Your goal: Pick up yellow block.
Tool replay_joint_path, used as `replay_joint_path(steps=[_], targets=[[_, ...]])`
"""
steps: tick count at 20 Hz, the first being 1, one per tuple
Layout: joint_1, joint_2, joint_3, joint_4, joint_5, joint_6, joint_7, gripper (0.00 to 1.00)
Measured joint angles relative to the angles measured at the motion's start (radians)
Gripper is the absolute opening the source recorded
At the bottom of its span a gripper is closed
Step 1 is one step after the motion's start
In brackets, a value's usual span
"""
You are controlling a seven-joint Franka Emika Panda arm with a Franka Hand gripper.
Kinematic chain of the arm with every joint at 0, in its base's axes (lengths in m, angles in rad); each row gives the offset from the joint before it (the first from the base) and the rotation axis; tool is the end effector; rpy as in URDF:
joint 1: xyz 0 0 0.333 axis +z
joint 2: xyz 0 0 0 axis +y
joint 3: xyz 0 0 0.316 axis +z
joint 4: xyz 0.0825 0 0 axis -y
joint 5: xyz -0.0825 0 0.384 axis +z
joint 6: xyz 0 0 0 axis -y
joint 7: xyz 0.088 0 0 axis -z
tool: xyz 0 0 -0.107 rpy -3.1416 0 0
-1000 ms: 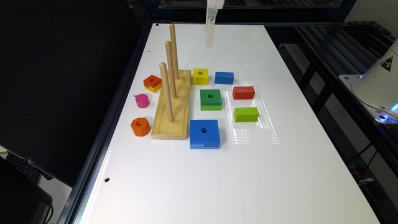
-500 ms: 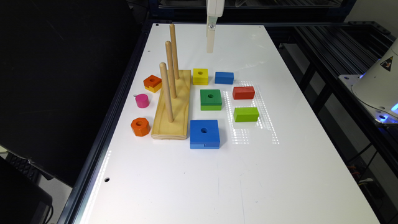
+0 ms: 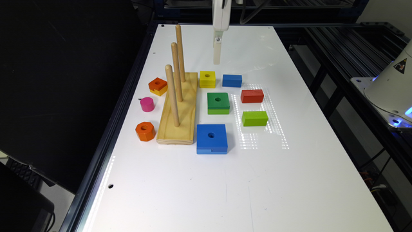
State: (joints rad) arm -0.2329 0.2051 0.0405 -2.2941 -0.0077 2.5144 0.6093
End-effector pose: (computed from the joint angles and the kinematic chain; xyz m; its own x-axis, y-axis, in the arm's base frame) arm 0.5211 -0.1013 0.2620 0.6992 -0.7149 0.0105 -0.7148 -0.6993 -0.0118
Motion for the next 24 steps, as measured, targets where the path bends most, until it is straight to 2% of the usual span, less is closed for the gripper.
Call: replay_joint_path(steps=[5, 10, 17, 19, 24], targets=[[0.0, -0.001, 0.002, 0.0, 0.0001, 0.0, 0.0, 1.0], [0.001, -0.001, 0.016, 0.007, 0.0006, 0.0, 0.007, 1.0], [0.001, 0.004, 0.023, 0.008, 0.0006, 0.001, 0.011, 1.0], [0.001, 0.022, 0.023, 0.008, 0.0006, 0.015, 0.011, 1.0], [0.001, 0.1, 0.023, 0.01, 0.0005, 0.093, 0.011, 1.0]])
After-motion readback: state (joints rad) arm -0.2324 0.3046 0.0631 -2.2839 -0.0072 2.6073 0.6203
